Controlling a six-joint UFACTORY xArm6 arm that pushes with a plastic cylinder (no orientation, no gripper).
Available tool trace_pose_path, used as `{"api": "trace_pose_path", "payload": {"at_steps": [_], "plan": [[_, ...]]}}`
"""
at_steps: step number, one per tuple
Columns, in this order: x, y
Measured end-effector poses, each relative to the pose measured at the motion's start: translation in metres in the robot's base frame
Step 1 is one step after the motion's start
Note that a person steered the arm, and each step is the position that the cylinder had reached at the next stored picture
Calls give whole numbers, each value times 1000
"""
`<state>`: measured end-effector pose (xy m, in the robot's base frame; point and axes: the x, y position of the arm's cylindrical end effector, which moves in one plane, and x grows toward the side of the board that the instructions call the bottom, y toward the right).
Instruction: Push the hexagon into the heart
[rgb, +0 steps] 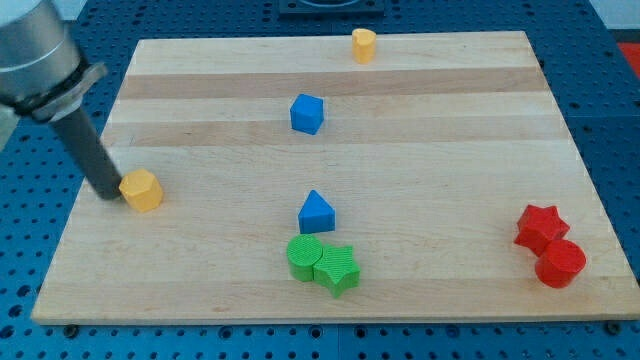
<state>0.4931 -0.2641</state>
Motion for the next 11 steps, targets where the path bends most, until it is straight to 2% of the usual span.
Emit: {"api": "trace_pose_path", "payload": {"at_steps": [1,3,4,5,6,9,11], "plan": [[23,-2],[-27,43],[-32,69],[-17,69],[-21,85],[-94,188],[-152,191]]}}
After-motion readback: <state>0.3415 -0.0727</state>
